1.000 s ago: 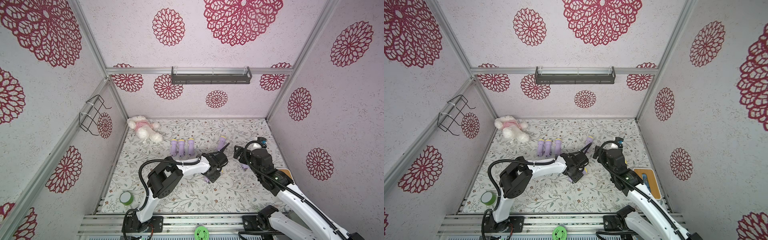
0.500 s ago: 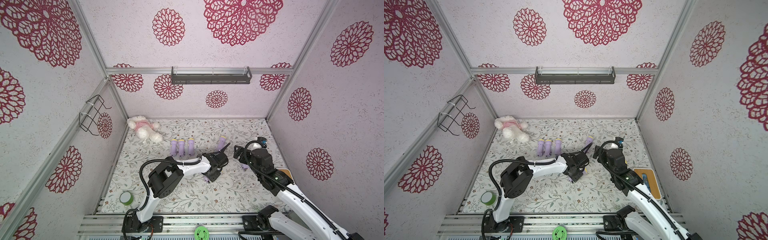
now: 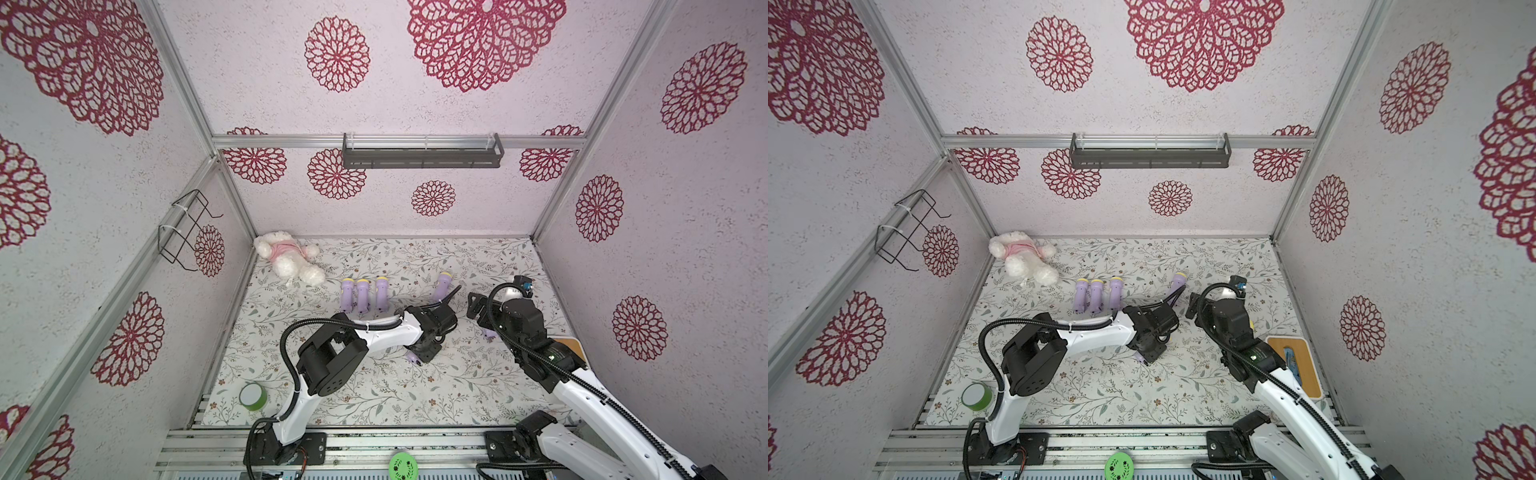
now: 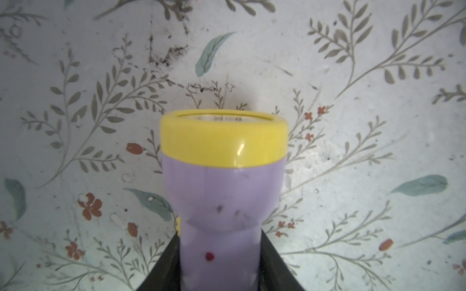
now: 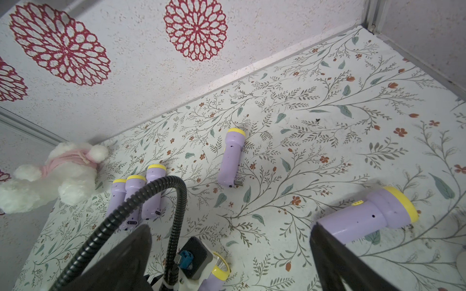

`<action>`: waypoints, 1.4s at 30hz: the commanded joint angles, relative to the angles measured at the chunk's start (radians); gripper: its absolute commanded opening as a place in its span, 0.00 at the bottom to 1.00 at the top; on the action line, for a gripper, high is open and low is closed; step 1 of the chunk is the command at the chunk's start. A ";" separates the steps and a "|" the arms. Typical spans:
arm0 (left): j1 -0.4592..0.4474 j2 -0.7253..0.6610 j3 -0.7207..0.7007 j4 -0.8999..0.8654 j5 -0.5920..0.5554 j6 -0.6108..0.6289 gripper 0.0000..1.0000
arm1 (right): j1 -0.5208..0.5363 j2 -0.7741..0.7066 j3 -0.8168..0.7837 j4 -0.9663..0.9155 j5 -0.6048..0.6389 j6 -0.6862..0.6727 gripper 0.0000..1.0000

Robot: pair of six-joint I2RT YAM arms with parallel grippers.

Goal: Close the plug at the bottom of the flashlight
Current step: Pick up the flashlight from the center of the board.

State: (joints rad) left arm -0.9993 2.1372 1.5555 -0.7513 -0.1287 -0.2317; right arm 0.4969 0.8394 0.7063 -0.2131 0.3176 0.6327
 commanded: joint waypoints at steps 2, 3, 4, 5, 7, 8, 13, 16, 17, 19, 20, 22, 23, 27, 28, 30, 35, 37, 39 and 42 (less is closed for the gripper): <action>-0.012 0.024 0.021 -0.027 -0.020 0.010 0.38 | -0.006 -0.025 -0.002 0.026 0.013 0.019 0.99; -0.012 0.023 0.022 -0.028 -0.023 0.009 0.35 | -0.007 -0.026 -0.003 0.026 0.014 0.018 0.99; -0.012 0.023 0.024 -0.029 -0.026 0.011 0.31 | -0.007 -0.026 -0.004 0.026 0.015 0.018 0.99; -0.012 0.020 0.024 -0.029 -0.029 0.012 0.27 | -0.007 -0.028 -0.005 0.026 0.017 0.019 0.99; -0.012 0.018 0.022 -0.027 -0.035 0.011 0.15 | -0.007 -0.031 -0.006 0.026 0.020 0.019 0.99; -0.012 0.017 0.023 -0.027 -0.038 0.011 0.07 | -0.007 -0.031 -0.007 0.025 0.021 0.019 0.99; -0.010 0.011 0.017 -0.028 -0.059 0.002 0.00 | -0.007 -0.040 -0.007 0.024 0.036 0.015 0.99; -0.012 -0.001 0.003 -0.015 -0.112 -0.016 0.00 | -0.007 -0.042 0.001 0.021 0.041 0.009 0.99; -0.012 -0.010 -0.001 -0.008 -0.128 -0.020 0.00 | -0.006 -0.042 0.004 0.022 0.041 0.006 0.99; -0.017 -0.037 -0.017 0.019 -0.171 -0.032 0.00 | -0.006 -0.042 0.014 0.018 0.041 0.002 0.99; -0.019 -0.050 -0.025 0.031 -0.187 -0.037 0.00 | -0.006 -0.042 0.018 0.017 0.043 0.002 0.99; -0.020 -0.085 -0.046 0.068 -0.198 -0.048 0.00 | -0.006 -0.044 0.025 0.013 0.044 -0.002 0.99; -0.019 -0.101 -0.054 0.082 -0.200 -0.053 0.00 | -0.009 -0.046 0.026 0.013 0.045 -0.002 0.99; -0.020 -0.149 -0.074 0.123 -0.244 -0.086 0.00 | -0.008 -0.056 0.028 0.022 0.041 -0.002 0.99; -0.021 -0.157 -0.071 0.124 -0.260 -0.098 0.00 | -0.009 -0.057 0.030 0.022 0.037 -0.004 0.99; -0.020 -0.163 -0.068 0.132 -0.264 -0.107 0.00 | -0.009 -0.058 0.034 0.025 0.032 -0.007 0.99; -0.018 -0.267 -0.104 0.218 -0.262 -0.119 0.00 | -0.009 -0.056 0.056 0.020 0.035 -0.014 0.99; -0.011 -0.300 -0.117 0.252 -0.268 -0.122 0.00 | -0.008 -0.056 0.065 0.013 0.038 -0.016 0.99; 0.007 -0.339 -0.137 0.292 -0.217 -0.125 0.00 | -0.008 -0.060 0.074 0.011 0.039 -0.018 0.99; 0.056 -0.385 -0.147 0.326 -0.115 -0.164 0.00 | -0.008 -0.071 0.080 0.013 0.041 -0.026 0.99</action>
State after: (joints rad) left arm -0.9890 1.8061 1.4162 -0.5163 -0.3134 -0.3500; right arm 0.4934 0.7937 0.7475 -0.2100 0.3370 0.6243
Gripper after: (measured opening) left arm 0.403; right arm 0.989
